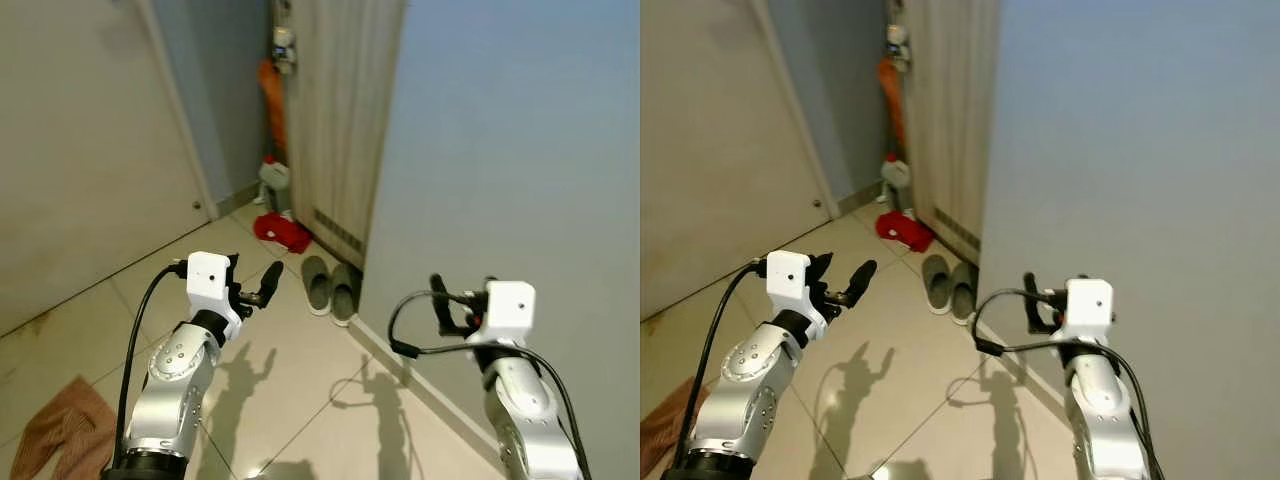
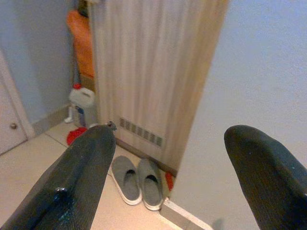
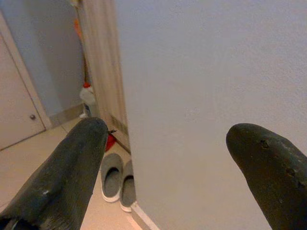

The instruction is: Hang keys on a hook

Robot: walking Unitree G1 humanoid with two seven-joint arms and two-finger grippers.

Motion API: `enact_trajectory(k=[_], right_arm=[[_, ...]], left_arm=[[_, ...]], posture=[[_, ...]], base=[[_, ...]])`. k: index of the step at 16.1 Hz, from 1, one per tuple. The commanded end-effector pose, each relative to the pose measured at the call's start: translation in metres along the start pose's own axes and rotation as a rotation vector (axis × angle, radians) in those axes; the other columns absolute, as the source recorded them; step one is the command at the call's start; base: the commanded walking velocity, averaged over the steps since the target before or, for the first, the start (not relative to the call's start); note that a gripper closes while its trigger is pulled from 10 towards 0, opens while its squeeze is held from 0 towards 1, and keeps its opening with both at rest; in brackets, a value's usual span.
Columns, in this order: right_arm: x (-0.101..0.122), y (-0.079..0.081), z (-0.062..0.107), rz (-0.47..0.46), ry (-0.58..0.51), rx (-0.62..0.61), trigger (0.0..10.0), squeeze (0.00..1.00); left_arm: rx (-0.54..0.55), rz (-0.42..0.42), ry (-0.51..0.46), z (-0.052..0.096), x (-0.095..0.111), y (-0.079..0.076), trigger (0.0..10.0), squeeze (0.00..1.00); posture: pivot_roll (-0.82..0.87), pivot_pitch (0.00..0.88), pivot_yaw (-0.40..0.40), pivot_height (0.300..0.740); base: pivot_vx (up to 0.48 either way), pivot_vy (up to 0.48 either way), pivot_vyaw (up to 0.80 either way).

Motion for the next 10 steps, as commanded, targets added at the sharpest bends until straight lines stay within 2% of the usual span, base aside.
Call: enact_trajectory(k=[1, 2, 4, 5, 6, 7, 9, 10], right_arm=[[-0.008, -0.003, 0.003, 0.002, 0.038, -0.015, 10.0, 0.0], [-0.01, -0.004, 0.004, -0.005, 0.044, -0.024, 10.0, 0.0], [-0.014, -0.006, 0.013, -0.016, 0.046, -0.023, 10.0, 0.0], [-0.02, -0.008, 0.022, -0.011, 0.063, -0.017, 10.0, 0.0], [-0.027, -0.011, 0.032, 0.005, 0.086, -0.013, 10.0, 0.0], [-0.029, -0.012, 0.034, 0.007, 0.09, -0.015, 10.0, 0.0], [-0.029, -0.012, 0.042, 0.001, 0.088, -0.015, 10.0, 0.0], [-0.031, -0.009, 0.052, -0.005, 0.1, 0.005, 10.0, 0.0]], left_arm=[[-0.007, 0.006, 0.01, -0.001, -0.001, -0.001, 10.0, 0.0], [0.002, 0.023, 0.02, 0.0, -0.003, 0.0, 10.0, 0.0], [-0.014, -0.02, 0.035, 0.01, -0.008, 0.0, 10.0, 0.0], [-0.031, -0.04, 0.048, 0.02, -0.012, 0.002, 10.0, 0.0], [-0.019, -0.034, 0.058, 0.027, -0.016, 0.006, 10.0, 0.0], [-0.012, -0.029, 0.059, 0.027, -0.017, 0.007, 10.0, 0.0], [0.069, 0.031, 0.038, 0.03, -0.02, 0.018, 10.0, 0.0], [0.043, 0.001, 0.044, 0.037, -0.019, 0.017, 10.0, 0.0]], posture=[[-0.05, 0.0, 0.055, 0.74], [-0.05, 0.0, 0.054, 0.74], [-0.05, 0.0, 0.043, 0.74], [-0.05, 0.0, 0.035, 0.74], [-0.05, 0.0, 0.034, 0.74], [-0.05, 0.0, 0.026, 0.74], [-0.05, 0.0, 0.02, 0.74], [-0.05, 0.0, 0.019, 0.74]], base=[[0.0, 0.0, -0.72], [0.0, 0.0, -0.73], [0.0, 0.0, -0.73], [0.0, 0.0, -0.74], [0.0, 0.0, -0.74], [0.0, 0.0, -0.74], [0.0, 0.0, -0.74], [0.0, 0.0, -0.73]])
Point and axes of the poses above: a point about 5 cm out from each wrist's last joint towards the gripper, its own z axis pointing back from the gripper into the wrist, its own x axis along the axis of the wrist's last joint, y = z × x, the point moved 3 cm from there along -z, pointing out of the wrist towards the gripper, and after that the axes turned 14 degrees about z, right-handed, at the moved point
